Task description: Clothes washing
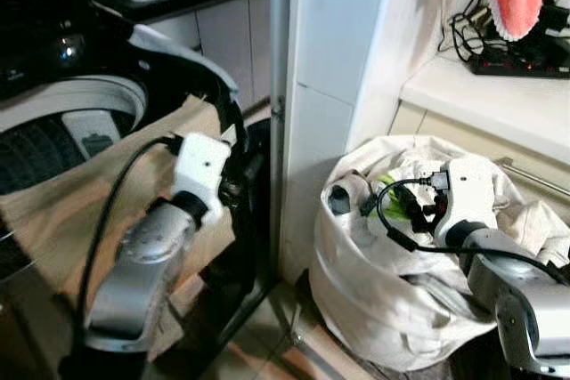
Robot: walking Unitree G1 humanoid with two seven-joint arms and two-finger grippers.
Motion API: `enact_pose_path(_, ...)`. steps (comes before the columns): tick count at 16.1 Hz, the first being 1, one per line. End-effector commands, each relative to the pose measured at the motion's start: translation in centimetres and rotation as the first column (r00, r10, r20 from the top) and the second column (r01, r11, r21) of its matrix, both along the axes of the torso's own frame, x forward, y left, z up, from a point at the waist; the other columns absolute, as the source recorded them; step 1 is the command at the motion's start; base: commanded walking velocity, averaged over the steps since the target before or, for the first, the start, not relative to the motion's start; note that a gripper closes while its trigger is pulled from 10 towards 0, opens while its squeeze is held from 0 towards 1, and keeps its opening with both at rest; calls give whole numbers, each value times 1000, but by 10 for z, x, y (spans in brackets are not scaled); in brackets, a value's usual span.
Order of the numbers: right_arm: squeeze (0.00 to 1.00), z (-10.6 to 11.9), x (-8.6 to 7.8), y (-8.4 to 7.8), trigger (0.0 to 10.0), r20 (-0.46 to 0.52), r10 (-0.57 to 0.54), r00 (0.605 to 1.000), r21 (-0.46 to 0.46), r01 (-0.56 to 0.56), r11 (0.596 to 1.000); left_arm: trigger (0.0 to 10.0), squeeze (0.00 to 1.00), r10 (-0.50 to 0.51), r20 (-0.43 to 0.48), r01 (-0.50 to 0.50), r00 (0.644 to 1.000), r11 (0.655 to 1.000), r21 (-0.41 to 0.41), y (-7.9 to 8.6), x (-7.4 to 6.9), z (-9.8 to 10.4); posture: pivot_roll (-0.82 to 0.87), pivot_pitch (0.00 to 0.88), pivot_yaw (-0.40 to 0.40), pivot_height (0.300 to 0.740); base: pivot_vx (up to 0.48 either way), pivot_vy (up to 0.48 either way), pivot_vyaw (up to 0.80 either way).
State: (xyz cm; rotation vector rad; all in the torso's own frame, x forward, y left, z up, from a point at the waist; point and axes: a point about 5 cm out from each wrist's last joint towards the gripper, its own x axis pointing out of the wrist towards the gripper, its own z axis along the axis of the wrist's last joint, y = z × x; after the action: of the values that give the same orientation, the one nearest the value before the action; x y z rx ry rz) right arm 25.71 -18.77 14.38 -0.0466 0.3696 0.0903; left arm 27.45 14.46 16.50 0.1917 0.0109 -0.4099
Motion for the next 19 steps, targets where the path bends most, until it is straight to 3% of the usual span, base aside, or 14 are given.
enact_pose_path(1,0,8,5,-3,10000,5,7,1000,1,-7,1000,10000,0,-14,8,14,1000,1000,-2,2,1,2,3,0,-10,740,0,0,0)
enact_pose_path(2,1000,10,7,-6,10000,-6,-1,1000,5,1,1000,10000,0,-18,6,18,1000,1000,-1,2,2,3,4,0,-12,740,0,0,0)
enact_pose_path(6,1000,14,13,-18,10000,-120,-10,993,-31,7,999,10000,0,-83,-14,84,996,996,21,-3,-1,1,1,0,-9,740,0,0,0)
enact_pose_path(8,1000,16,16,-17,10000,-164,12,986,3,-12,1000,10000,0,-106,-20,106,994,994,22,-6,-1,1,-3,0,-4,740,0,0,0)
enact_pose_path(11,1000,8,31,-23,10000,-247,28,969,-22,-34,999,10000,0,-136,-31,137,990,990,27,-9,0,1,-11,0,5,740,0,0,0)
enact_pose_path(12,933,3,39,-24,10000,-280,28,960,-13,-33,999,10000,0,-150,-38,151,988,988,31,-11,0,0,-15,0,10,740,0,0,0)
enact_pose_path(13,0,-3,47,-24,10000,-312,32,950,-17,-39,999,10000,0,-165,-43,167,985,985,37,-13,1,0,-15,0,11,740,0,0,0)
enact_pose_path(17,0,-22,60,-31,10000,-390,7,921,-97,-49,994,10000,0,-184,-47,186,982,981,48,-15,0,1,-3,0,1,740,0,0,0)
enact_pose_path(19,0,-31,64,-31,10000,-391,13,920,-33,-28,999,10000,0,-181,-50,183,982,982,47,-15,-3,-1,5,0,-4,740,0,0,0)
